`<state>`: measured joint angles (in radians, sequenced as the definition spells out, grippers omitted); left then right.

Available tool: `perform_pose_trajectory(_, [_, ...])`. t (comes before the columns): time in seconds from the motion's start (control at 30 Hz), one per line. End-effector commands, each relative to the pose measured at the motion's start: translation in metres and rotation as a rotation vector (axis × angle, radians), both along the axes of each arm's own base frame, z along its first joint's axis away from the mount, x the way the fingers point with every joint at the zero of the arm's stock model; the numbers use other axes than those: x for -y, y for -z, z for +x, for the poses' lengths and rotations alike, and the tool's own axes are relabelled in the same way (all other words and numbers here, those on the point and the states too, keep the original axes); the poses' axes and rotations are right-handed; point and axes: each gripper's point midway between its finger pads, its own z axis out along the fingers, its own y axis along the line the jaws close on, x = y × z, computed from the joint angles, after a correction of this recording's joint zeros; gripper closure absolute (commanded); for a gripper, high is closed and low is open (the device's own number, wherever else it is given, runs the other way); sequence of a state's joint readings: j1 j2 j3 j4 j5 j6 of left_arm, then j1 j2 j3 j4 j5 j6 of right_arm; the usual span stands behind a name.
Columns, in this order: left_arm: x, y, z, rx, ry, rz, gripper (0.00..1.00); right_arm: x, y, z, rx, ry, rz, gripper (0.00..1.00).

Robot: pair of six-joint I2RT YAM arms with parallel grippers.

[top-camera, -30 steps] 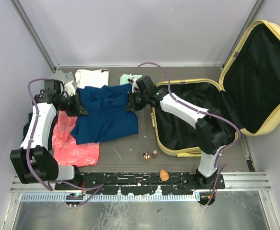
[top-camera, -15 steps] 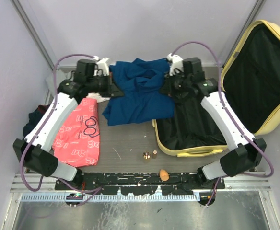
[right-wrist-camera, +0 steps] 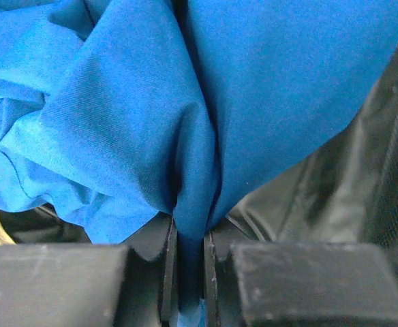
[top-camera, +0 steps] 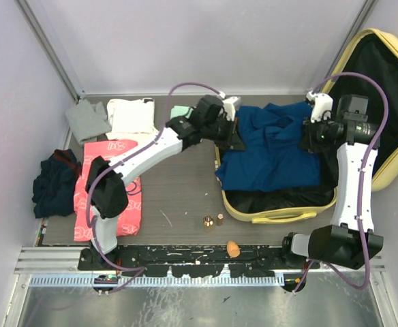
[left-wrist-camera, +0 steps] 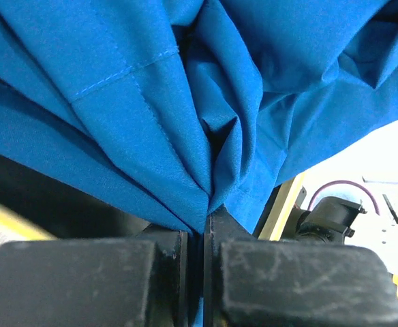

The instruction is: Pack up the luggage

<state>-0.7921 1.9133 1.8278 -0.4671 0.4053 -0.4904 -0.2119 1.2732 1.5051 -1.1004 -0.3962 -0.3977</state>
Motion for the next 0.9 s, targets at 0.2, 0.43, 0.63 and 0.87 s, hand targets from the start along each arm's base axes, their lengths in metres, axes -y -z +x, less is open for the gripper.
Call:
perform_pose_trajectory(0.2, [0.068,0.036,-0.025,-0.033,0.057,-0.046,1.00,0.054,0.084,0.000,-0.142,-0.127,-0.067,0.99])
perform_pose_trajectory(0.43, [0.073,0.100,-0.034,-0.092,0.083,0.045,1.00,0.063,0.141,0.002,-0.219,-0.135,-0.083,0.96])
perform_pose_trajectory(0.63, [0.066,0.120,-0.026,-0.060,0.066,0.127,0.84,0.073,0.166,-0.005,-0.252,-0.104,-0.137,0.69])
perform_pose_trajectory(0.87, [0.042,0.080,-0.027,0.043,0.114,0.165,0.29,0.076,0.114,0.014,-0.178,-0.046,-0.124,0.14])
